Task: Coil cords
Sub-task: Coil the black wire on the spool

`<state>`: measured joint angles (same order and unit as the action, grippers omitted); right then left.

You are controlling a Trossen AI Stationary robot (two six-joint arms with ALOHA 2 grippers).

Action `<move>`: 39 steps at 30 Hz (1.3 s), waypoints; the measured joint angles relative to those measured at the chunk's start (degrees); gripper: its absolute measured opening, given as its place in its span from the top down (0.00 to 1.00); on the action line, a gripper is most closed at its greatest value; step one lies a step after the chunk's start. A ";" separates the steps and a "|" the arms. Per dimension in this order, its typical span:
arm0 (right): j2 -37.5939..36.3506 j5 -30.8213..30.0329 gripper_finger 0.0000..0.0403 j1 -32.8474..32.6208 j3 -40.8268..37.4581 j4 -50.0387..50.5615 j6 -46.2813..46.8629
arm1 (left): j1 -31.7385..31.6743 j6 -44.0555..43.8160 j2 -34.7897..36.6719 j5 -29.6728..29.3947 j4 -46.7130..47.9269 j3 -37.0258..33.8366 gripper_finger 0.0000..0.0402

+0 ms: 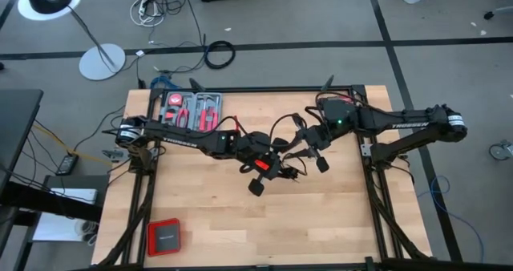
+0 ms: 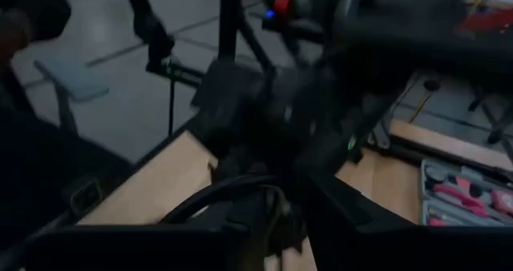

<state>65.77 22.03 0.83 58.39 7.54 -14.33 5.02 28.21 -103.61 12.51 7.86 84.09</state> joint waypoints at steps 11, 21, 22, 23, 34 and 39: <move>-1.47 -3.47 0.82 -1.19 1.70 8.38 17.57 | -0.11 0.04 0.00 -5.72 -1.30 0.00 1.00; -3.36 -5.05 0.82 -6.10 1.77 7.84 18.71 | -0.13 -0.09 0.00 -11.16 -2.18 0.00 1.00; -3.16 -5.60 0.82 -6.26 1.81 8.25 18.44 | -0.13 -0.09 0.00 -11.16 -2.28 -0.02 1.00; -2.97 -5.92 0.82 -6.28 1.81 9.79 17.55 | -0.13 -0.09 0.00 -11.15 -2.49 -0.02 1.00; -5.26 -11.32 0.82 -6.11 1.77 19.72 11.40 | 0.18 -0.26 0.15 -11.03 -1.06 -0.05 1.00; -8.02 -14.97 0.82 -7.09 1.79 21.06 8.96 | 0.24 1.10 0.63 -8.68 -1.04 -0.09 1.00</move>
<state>57.75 7.05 -6.26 60.18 28.60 -5.37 5.26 29.30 -102.98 3.82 6.82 84.01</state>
